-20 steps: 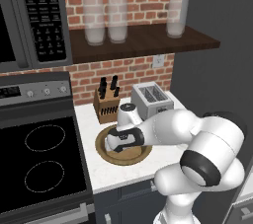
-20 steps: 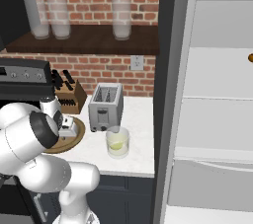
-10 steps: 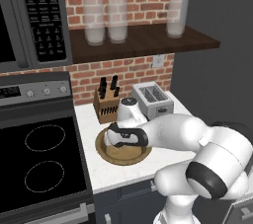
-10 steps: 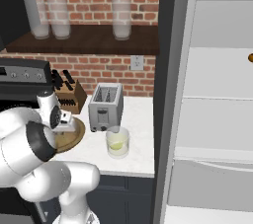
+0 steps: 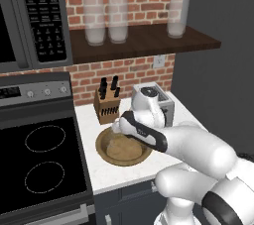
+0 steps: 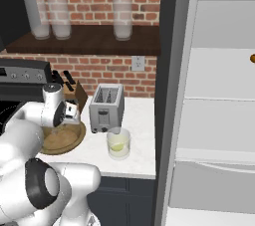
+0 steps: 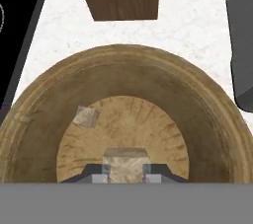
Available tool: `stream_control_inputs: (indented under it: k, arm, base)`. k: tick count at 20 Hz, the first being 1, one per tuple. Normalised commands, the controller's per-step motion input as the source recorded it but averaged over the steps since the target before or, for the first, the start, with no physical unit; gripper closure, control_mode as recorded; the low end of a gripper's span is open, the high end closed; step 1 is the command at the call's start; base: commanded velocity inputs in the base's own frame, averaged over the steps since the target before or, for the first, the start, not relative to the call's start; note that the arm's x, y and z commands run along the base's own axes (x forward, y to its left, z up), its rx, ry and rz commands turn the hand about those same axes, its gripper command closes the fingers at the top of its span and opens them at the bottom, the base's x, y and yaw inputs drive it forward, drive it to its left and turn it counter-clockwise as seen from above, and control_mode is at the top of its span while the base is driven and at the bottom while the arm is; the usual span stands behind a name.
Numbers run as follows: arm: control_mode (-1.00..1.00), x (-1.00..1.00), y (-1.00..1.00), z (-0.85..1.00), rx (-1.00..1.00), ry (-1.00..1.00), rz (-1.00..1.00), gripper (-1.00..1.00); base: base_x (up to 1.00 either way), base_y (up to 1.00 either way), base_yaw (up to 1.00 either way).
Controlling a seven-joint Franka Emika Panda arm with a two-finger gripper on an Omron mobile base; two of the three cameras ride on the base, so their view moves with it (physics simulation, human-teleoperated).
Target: Grab a lemon wedge from the fridge and one ice cube from the ice bowl, and put them in the glass of lemonade.
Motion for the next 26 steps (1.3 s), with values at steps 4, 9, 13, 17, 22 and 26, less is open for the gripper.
stream_control_inputs:
  k: [4, 9, 13, 17, 22, 26]
  arm:
    - [-1.00, -0.05, -0.27, 0.44, 0.12, -0.07, 0.00, 1.00]
    - [-1.00, -0.06, -0.08, 0.39, 0.05, -0.14, 0.00, 1.00]
    - [-1.00, -0.08, -0.05, 0.34, 0.06, -0.14, 0.00, 1.00]
    - [-1.00, 0.03, -0.01, 0.06, -0.01, -0.12, -0.04, 1.00]
    - [-1.00, -0.07, -0.37, 0.35, -0.13, 0.06, -0.08, 1.00]
    - [-1.00, -0.42, -0.80, 0.35, -0.10, 0.11, -0.13, 1.00]
  base:
    - [0.00, 0.00, 0.00]
    - [0.00, 0.00, 0.00]
    - [0.00, 0.00, 0.00]
    - [0.00, 0.00, 0.00]
    - [0.00, 0.00, 0.00]
    - [0.00, 0.00, 0.00]
